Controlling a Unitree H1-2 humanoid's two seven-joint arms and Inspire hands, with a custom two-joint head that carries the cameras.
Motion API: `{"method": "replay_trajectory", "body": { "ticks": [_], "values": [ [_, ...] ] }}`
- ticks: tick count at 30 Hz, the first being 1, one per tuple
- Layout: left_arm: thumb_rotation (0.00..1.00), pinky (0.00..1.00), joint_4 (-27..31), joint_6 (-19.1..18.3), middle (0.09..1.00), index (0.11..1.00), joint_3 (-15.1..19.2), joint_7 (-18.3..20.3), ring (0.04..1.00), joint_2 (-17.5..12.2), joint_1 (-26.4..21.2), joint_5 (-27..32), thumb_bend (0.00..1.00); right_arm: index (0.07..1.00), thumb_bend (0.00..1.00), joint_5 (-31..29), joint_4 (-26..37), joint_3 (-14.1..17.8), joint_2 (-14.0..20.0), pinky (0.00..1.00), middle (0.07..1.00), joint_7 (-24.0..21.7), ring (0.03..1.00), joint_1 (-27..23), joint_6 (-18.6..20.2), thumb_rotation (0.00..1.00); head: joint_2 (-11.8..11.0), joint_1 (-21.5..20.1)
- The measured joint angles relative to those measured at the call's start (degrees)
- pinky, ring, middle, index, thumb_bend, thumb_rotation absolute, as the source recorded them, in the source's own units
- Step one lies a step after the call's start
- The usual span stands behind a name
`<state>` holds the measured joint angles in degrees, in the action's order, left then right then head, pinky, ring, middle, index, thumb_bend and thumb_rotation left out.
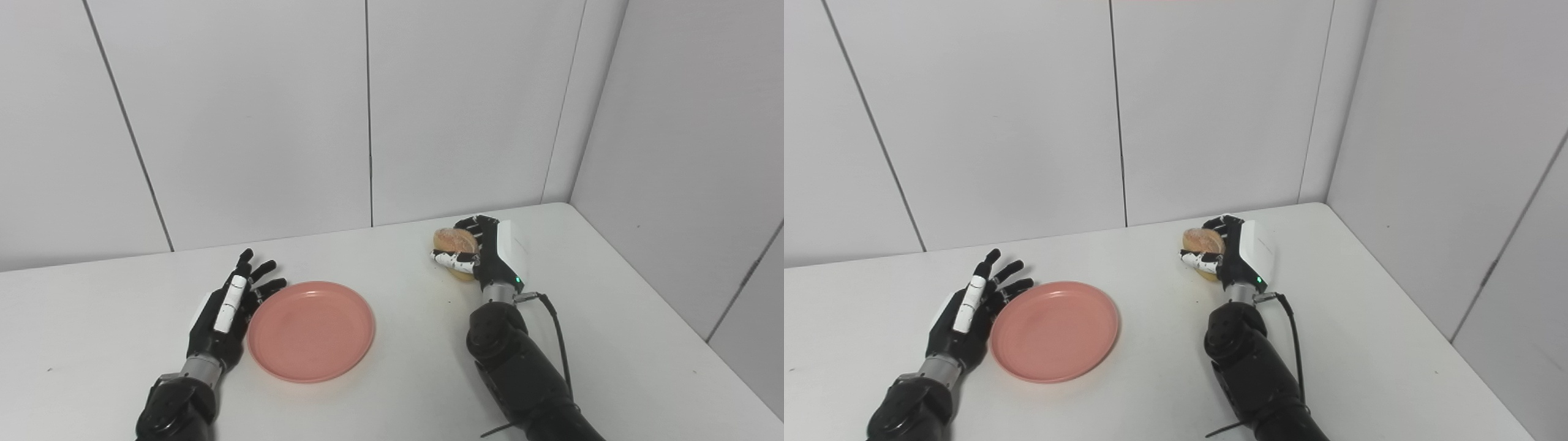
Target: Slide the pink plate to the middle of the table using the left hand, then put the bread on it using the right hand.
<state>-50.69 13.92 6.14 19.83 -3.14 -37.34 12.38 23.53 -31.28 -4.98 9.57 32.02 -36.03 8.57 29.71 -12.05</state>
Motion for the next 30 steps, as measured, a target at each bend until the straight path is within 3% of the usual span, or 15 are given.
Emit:
{"method": "replay_trajectory", "body": {
  "ticks": [3,6,10,15,21,26,30],
  "values": [
    [0.77,0.78,0.0,0.0,0.871,1.000,-0.4,-0.7,0.749,0.2,0.0,-0.1,0.84,0.454,0.53,0.3,4.0,-0.3,0.0,0.38,0.519,-2.0,0.476,0.2,0.0,0.00,-0.3,1.3],
    [0.75,0.78,0.0,0.0,0.868,1.000,-0.8,-0.7,0.750,0.3,0.0,-0.1,0.84,0.464,0.53,0.2,7.1,-0.4,0.1,0.37,0.502,-4.4,0.442,0.4,0.0,0.00,-0.3,2.0],
    [0.74,0.78,0.0,0.2,0.865,1.000,-0.8,-0.9,0.752,0.7,0.0,0.0,0.83,0.475,0.53,-2.3,10.5,-0.6,0.1,0.38,0.490,-10.0,0.446,0.6,-0.5,0.00,0.0,4.5],
    [0.74,0.78,0.0,0.2,0.863,1.000,-1.1,-1.4,0.751,1.4,-0.1,-0.1,0.82,0.483,0.53,-7.3,13.3,-2.7,1.7,0.36,0.483,-22.6,0.428,1.0,-1.2,0.00,-0.1,6.2],
    [0.74,0.77,-0.6,0.7,0.845,1.000,-1.3,-1.6,0.747,1.8,-0.4,-0.1,0.81,0.500,0.53,-14.7,11.8,-6.3,5.2,0.37,0.465,-40.2,0.406,0.8,-7.0,0.00,-0.1,8.7],
    [0.74,0.77,-0.3,0.8,0.848,0.999,-1.6,-3.1,0.749,2.1,-0.3,-1.1,0.80,0.492,0.53,-19.3,10.1,-7.5,5.4,0.37,0.472,-50.6,0.421,-0.8,-7.2,0.00,0.1,10.7],
    [0.73,0.77,-0.5,0.9,0.845,0.996,-1.5,-3.2,0.747,2.6,-0.4,-1.1,0.83,0.485,0.53,-21.9,6.6,-7.4,4.6,0.39,0.476,-55.4,0.430,-2.7,-7.3,0.00,0.3,12.1]
  ]
}}
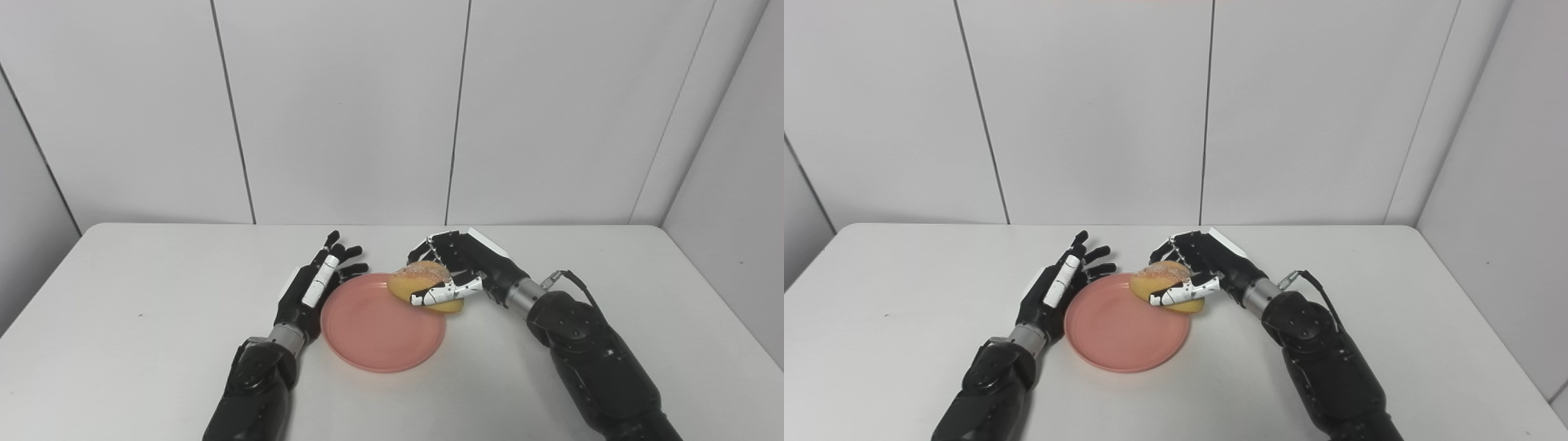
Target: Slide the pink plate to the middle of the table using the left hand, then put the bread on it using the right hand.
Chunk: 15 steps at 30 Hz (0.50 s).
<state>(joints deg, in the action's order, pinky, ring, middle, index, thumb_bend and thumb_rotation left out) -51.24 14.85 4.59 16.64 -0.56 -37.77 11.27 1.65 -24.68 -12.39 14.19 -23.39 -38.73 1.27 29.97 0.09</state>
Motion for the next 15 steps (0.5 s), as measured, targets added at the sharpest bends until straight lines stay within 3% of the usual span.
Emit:
{"method": "replay_trajectory", "body": {
  "ticks": [10,15],
  "values": [
    [0.72,0.78,-3.1,1.8,0.871,1.000,0.1,-0.2,0.735,0.7,-1.4,0.0,0.83,0.483,0.53,-1.5,-5.5,-0.3,-2.1,0.40,0.475,-6.2,0.432,-2.9,-2.5,0.00,0.0,4.0],
    [0.74,0.77,-4.1,2.3,0.880,1.000,0.0,-0.2,0.745,0.9,-1.9,-0.2,0.81,0.489,0.53,-1.6,-7.0,-0.3,-3.0,0.39,0.466,-7.2,0.430,-4.0,-5.1,0.00,0.0,5.4]
  ]
}}
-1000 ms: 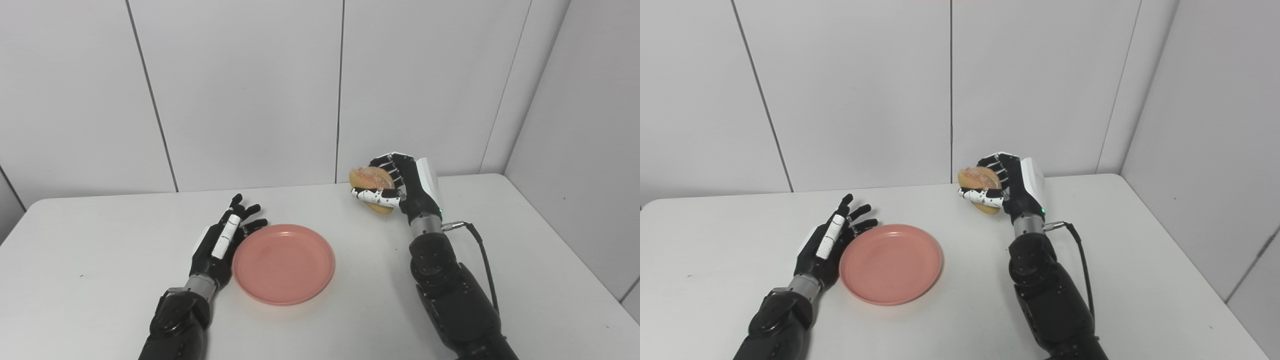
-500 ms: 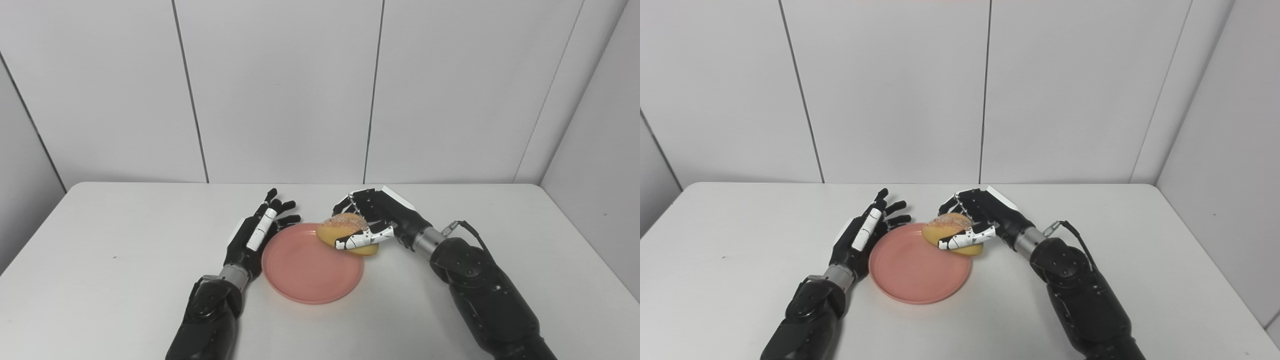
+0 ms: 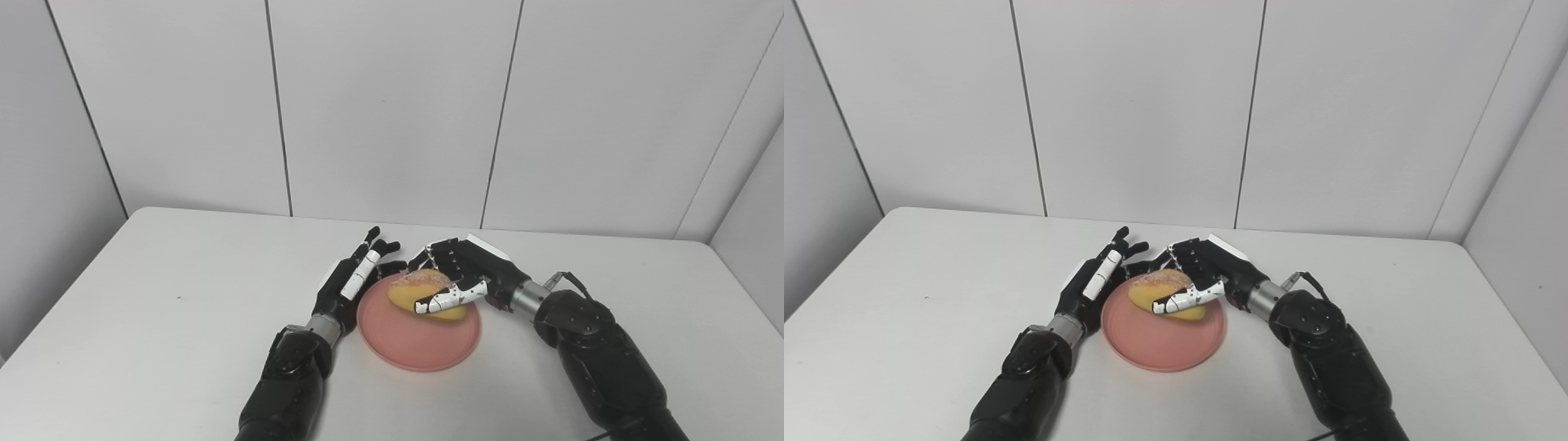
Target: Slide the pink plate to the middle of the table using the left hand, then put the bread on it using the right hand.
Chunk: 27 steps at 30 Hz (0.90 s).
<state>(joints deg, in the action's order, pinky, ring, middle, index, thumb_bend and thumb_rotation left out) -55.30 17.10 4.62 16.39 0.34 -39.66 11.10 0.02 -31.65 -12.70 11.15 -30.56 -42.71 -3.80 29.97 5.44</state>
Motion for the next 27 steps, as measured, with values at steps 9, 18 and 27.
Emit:
{"method": "replay_trajectory", "body": {
  "ticks": [9,18,27],
  "values": [
    [0.76,0.75,-0.7,0.5,0.894,1.000,0.0,-0.2,0.748,0.2,-0.3,0.0,0.81,0.495,0.53,0.4,-2.5,0.0,-1.4,0.36,0.457,-1.1,0.408,-1.4,-4.7,0.00,0.1,0.6],
    [0.76,0.75,-1.2,0.8,0.887,1.000,0.1,-0.1,0.747,0.2,-0.6,0.0,0.82,0.485,0.53,6.4,-4.3,-1.5,-1.4,0.38,0.471,1.4,0.416,-1.6,-11.0,0.00,0.3,0.0],
    [0.78,0.75,-1.0,0.8,0.883,1.000,-0.1,-0.1,0.774,0.1,-0.6,0.0,0.81,0.484,0.53,17.3,-2.6,-5.3,-0.8,0.36,0.476,6.7,0.409,-1.4,-13.8,0.00,0.4,-0.8]
  ]
}}
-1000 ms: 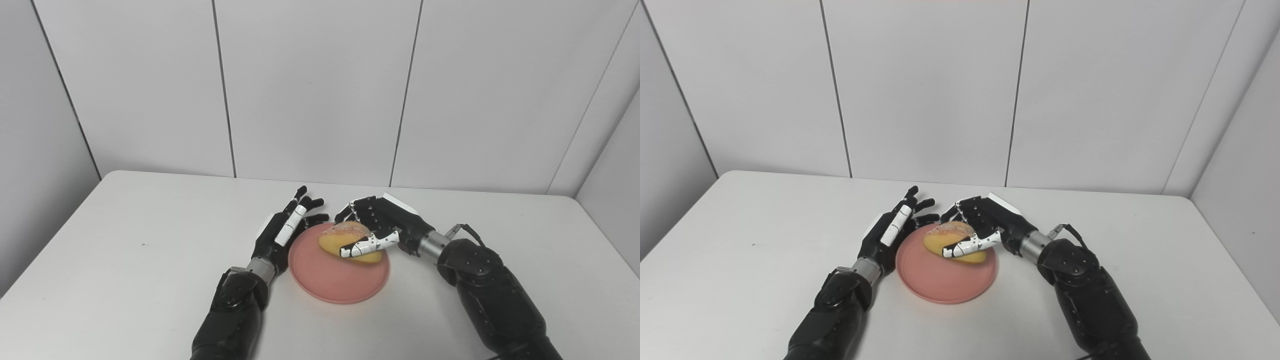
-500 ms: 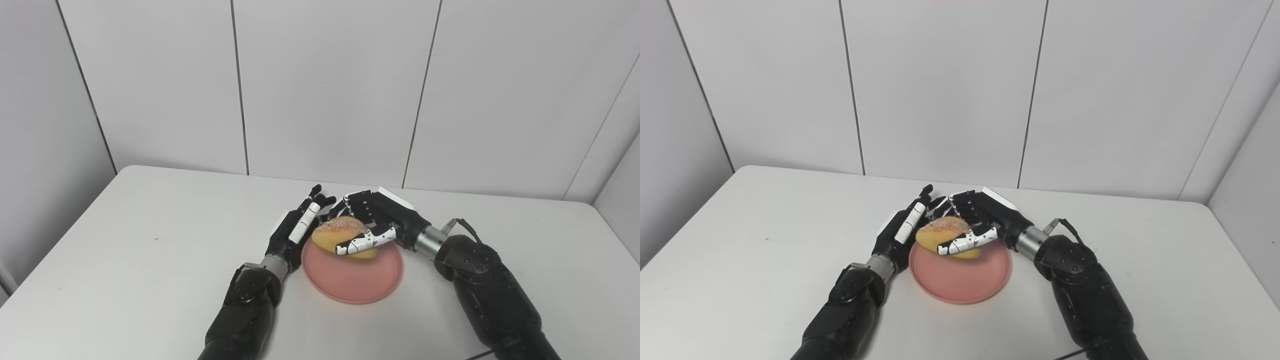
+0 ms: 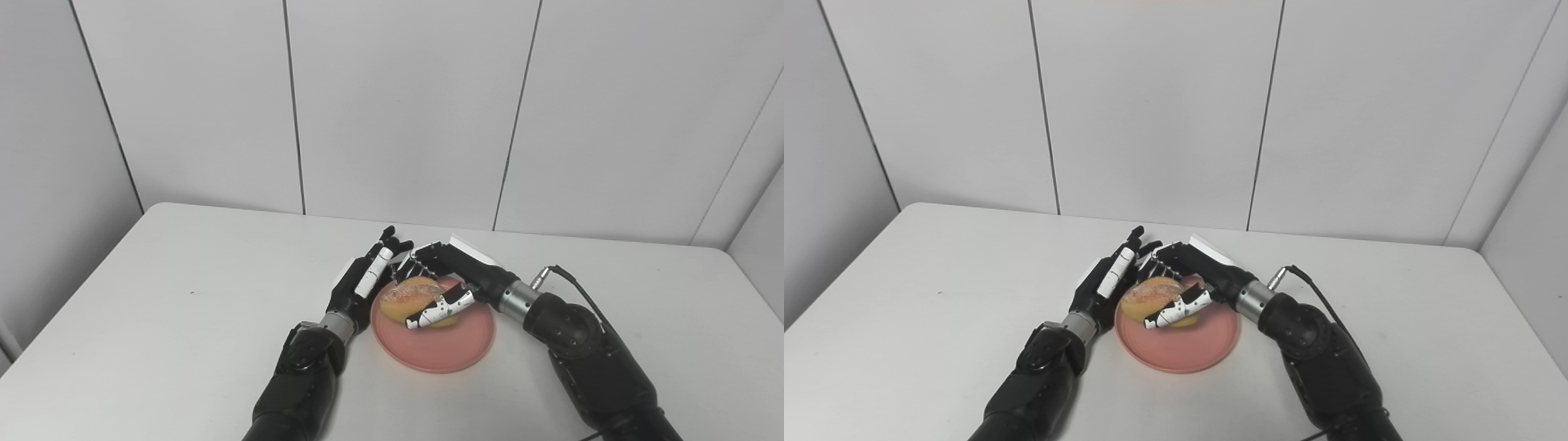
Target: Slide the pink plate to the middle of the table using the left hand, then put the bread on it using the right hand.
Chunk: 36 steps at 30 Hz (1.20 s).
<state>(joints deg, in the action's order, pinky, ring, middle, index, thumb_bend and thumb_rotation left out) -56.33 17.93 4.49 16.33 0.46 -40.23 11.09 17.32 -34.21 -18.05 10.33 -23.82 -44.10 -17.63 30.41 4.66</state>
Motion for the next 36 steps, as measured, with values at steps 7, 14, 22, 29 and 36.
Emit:
{"method": "replay_trajectory", "body": {
  "ticks": [7,14,22,29,36],
  "values": [
    [0.80,0.75,0.2,0.0,0.883,1.000,-0.3,0.0,0.781,-0.1,0.1,0.0,0.80,0.490,0.52,5.6,0.2,-1.7,0.5,0.37,0.494,4.3,0.439,0.2,-4.0,0.00,0.1,-0.3],
    [0.78,0.76,1.7,-0.9,0.907,1.000,-0.1,0.1,0.816,-0.1,0.7,0.1,0.78,0.488,0.52,9.3,-1.8,-2.7,0.5,0.38,0.496,7.2,0.443,0.4,-5.7,0.00,0.4,-0.6],
    [0.77,0.76,2.1,-1.0,0.860,0.997,-0.3,0.0,0.797,-0.1,0.9,-0.1,0.78,0.488,0.52,13.7,-3.3,-3.9,0.6,0.39,0.498,12.4,0.444,0.6,-6.0,0.00,0.5,-0.7],
    [0.77,0.75,2.5,-1.3,0.817,0.999,-0.3,0.0,0.761,-0.2,1.1,-0.1,0.80,0.499,0.52,16.3,-4.3,-4.4,0.6,0.39,0.494,16.2,0.440,0.6,-6.0,0.00,0.8,-1.1],
    [0.76,0.70,3.2,-1.4,0.788,0.993,-0.5,0.0,0.718,-0.2,1.5,-0.3,0.79,0.487,0.53,16.4,-4.6,-4.4,0.5,0.46,0.492,17.2,0.494,1.7,-6.0,0.00,0.8,-1.4]
  ]
}}
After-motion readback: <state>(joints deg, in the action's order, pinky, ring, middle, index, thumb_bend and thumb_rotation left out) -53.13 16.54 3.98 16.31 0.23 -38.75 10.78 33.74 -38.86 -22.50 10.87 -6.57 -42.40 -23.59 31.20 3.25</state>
